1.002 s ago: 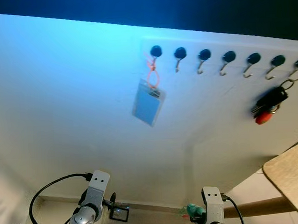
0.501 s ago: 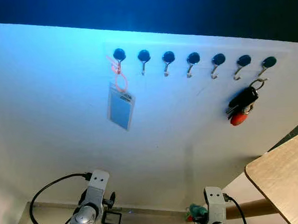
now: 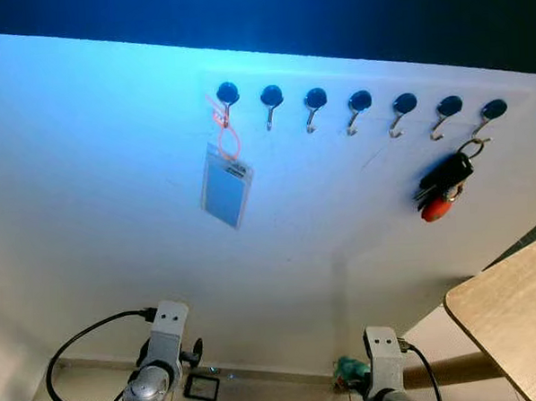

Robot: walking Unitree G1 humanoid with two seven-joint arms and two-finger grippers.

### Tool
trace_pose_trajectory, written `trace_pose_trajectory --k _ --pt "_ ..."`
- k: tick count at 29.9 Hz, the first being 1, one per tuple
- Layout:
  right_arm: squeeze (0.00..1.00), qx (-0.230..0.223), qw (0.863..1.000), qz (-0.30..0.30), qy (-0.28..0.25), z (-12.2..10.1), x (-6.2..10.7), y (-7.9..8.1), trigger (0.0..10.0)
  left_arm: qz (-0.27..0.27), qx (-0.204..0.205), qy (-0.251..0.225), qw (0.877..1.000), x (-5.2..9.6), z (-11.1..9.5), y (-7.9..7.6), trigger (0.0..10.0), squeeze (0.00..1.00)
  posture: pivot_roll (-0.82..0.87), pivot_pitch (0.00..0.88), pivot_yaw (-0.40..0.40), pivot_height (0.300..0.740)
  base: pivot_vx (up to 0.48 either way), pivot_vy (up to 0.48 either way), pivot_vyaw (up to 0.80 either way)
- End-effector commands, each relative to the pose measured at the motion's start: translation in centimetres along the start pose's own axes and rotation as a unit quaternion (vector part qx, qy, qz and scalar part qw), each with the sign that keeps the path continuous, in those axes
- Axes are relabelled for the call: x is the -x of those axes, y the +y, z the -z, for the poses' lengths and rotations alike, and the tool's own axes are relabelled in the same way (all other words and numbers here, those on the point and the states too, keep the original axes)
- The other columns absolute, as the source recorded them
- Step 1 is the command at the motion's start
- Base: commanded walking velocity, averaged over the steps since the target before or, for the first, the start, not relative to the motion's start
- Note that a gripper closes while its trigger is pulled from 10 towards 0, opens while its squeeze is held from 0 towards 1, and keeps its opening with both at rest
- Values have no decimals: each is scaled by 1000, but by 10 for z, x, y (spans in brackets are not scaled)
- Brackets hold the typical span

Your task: Hang keys on a hook

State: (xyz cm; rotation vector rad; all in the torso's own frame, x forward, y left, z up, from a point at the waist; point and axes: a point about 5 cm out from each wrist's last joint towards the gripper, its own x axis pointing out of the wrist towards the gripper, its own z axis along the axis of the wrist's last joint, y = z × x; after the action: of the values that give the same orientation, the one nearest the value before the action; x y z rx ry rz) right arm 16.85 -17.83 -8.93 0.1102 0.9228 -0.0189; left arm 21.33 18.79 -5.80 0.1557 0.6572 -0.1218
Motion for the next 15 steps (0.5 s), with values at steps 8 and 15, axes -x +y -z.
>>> trace_pose_trajectory --k 8,15 --pt "0 4 1000 0 -2 0 1 -3 10000 3 5 0 1000 0 -1 0 10000 0 93 0 -94 740 -268 0 0" --pt "0 2 1000 -1 -1 1 0 -1 10000 4 6 -3 1000 -1 -2 0 10000 0 95 0 -94 740 -354 0 0"
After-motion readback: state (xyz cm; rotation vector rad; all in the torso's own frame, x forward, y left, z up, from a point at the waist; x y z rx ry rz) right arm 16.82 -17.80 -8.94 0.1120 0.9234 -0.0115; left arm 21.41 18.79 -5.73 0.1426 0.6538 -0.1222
